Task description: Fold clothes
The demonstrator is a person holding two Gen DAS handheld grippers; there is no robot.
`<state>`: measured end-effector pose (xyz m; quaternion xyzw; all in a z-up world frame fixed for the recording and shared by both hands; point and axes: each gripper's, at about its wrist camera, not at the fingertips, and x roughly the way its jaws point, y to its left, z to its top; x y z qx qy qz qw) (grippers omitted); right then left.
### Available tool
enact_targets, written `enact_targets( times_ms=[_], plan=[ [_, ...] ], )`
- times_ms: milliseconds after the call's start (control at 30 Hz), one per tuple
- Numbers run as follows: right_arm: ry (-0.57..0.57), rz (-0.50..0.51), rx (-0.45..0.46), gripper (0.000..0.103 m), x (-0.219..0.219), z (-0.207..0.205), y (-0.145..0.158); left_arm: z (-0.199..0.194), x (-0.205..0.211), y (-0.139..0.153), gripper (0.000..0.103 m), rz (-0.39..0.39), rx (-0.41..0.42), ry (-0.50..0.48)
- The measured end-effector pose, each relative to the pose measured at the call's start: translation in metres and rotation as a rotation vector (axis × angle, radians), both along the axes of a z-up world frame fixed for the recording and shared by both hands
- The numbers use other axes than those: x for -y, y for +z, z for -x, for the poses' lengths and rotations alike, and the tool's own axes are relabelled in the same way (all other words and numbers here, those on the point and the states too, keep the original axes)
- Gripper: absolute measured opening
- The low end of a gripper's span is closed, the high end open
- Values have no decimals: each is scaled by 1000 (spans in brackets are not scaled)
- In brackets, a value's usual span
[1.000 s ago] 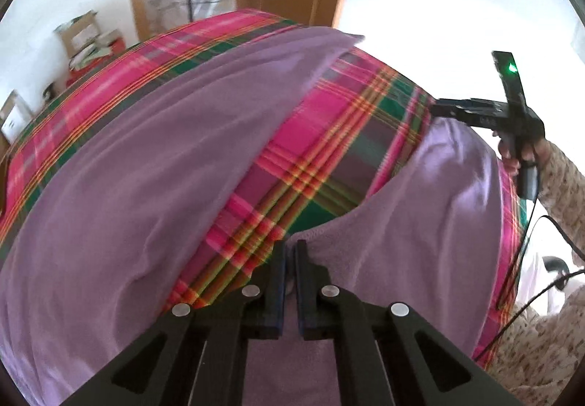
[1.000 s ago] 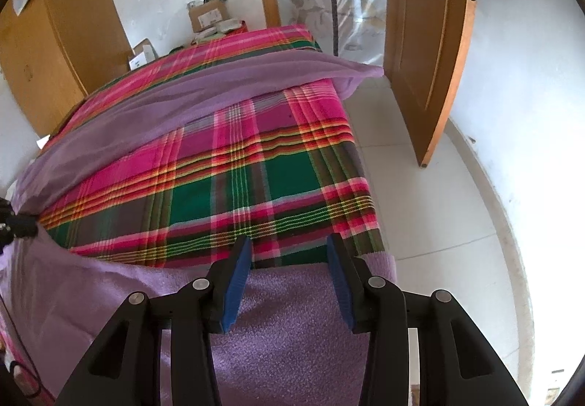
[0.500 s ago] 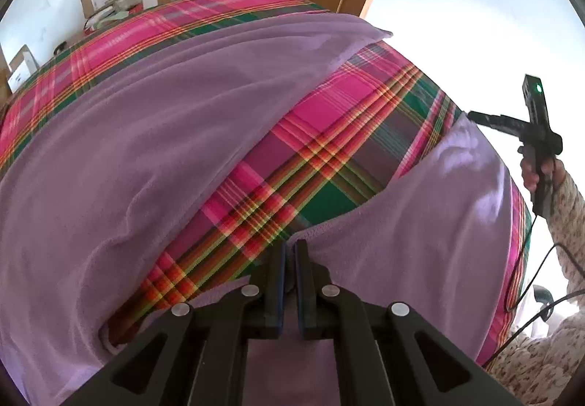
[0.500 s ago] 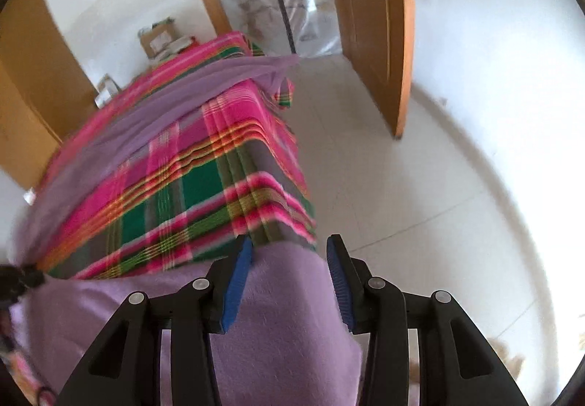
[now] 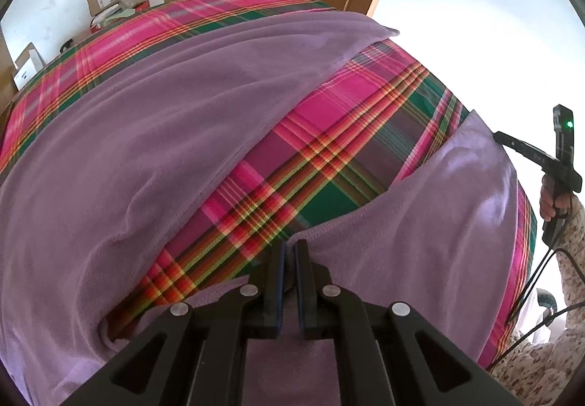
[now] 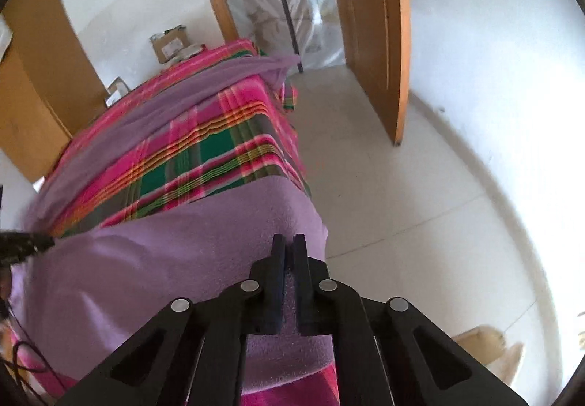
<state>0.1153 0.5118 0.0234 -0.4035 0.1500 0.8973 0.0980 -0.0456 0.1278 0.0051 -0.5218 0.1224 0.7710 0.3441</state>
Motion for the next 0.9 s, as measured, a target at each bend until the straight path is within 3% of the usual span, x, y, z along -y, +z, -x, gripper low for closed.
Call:
enact_targets(
  times_ms=[267,467,600,900],
  plan=[
    [-35,-22,-52,3,1,-18,23,0,-1,0,6,-3,6,4],
    [-73,-30,-2,3,5,-29,16,-1,-1,1,6,-6,6,2],
    [-100,-20,-38,3,9,-40,9,-4,-2,2,6,6,0,-7],
    [-127,-22,-18,2,-5,-59,3,-6,1,2,6,-3,2,3]
  ],
)
